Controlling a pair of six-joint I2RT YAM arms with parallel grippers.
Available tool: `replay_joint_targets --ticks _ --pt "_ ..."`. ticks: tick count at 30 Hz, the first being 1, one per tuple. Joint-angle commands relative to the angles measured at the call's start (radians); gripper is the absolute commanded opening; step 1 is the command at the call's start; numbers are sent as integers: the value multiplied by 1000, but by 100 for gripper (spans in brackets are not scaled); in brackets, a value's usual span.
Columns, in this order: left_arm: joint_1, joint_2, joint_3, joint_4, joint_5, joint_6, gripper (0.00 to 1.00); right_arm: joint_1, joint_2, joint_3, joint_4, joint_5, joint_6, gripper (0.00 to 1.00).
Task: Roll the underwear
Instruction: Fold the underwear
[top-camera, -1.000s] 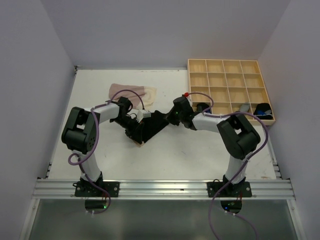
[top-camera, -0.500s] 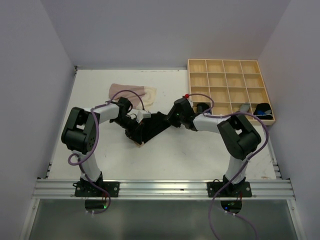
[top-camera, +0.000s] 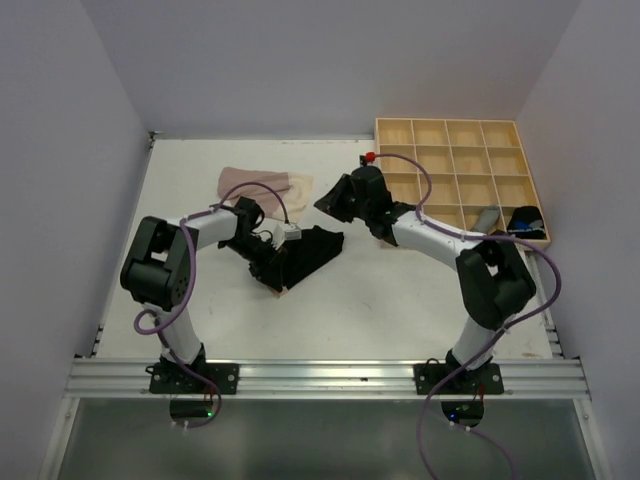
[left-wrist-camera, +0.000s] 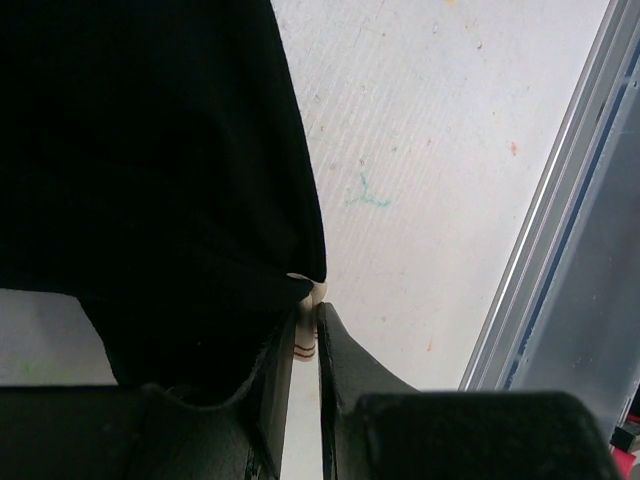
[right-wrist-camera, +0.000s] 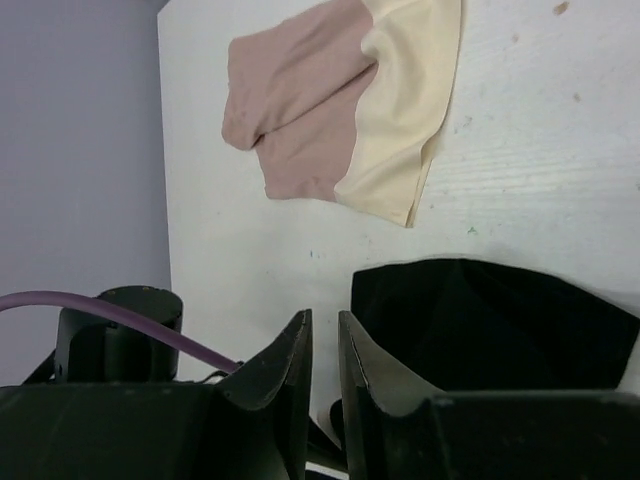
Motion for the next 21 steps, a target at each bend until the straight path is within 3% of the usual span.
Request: replay_joint_targets --ticks 1,8,14,21 --pt "-8 46 -66 -11 -258 86 21 -1 101 33 37 -97 28 20" --pt "-9 38 -81 1 -276 96 24 13 210 -93 228 -160 136 19" --pt "-9 30 -99 16 -293 111 28 11 288 -119 216 -135 108 18" --pt "-11 6 -136 36 -305 149 36 11 157 -125 220 -134 93 20"
